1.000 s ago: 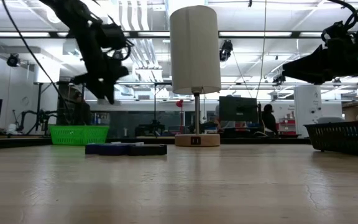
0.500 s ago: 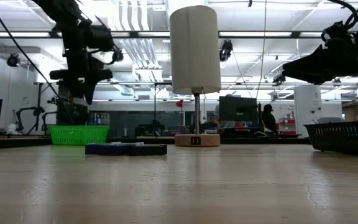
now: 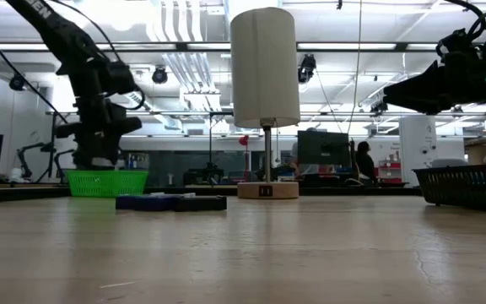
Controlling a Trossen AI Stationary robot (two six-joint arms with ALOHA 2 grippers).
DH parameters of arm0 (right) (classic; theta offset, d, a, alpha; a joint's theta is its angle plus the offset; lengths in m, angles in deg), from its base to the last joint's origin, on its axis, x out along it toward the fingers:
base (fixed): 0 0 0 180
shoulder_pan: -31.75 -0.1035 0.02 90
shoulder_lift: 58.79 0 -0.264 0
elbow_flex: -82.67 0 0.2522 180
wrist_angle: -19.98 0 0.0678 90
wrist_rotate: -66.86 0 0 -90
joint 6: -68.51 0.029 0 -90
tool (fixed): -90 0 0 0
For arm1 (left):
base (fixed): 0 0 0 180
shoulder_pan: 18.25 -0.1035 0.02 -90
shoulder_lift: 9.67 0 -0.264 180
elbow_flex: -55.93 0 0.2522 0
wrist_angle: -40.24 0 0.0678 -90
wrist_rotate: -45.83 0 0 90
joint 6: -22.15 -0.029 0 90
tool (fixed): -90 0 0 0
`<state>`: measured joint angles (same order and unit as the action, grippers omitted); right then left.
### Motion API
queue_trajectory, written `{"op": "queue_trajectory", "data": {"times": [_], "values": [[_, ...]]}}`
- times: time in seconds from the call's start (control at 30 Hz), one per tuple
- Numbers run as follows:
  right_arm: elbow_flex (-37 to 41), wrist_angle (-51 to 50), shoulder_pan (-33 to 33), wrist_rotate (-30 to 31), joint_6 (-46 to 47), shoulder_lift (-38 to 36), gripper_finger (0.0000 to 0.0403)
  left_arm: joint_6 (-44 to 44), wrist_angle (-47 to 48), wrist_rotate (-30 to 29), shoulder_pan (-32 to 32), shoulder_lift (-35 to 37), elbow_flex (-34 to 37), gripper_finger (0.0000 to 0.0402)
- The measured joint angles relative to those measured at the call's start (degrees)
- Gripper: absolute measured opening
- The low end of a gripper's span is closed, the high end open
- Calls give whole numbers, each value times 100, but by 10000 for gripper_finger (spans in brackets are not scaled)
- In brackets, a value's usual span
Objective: Pick & Place Office items
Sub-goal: Put the top white digital clock into the green bin
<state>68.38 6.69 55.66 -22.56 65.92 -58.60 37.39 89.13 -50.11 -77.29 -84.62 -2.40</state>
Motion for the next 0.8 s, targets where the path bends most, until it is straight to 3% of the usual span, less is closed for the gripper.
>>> {"op": "queue_trajectory", "data": {"times": [0.8], "values": [[0,0,1,-2,0,0,345,-154,3,151,-13,-290,76,163]]}}
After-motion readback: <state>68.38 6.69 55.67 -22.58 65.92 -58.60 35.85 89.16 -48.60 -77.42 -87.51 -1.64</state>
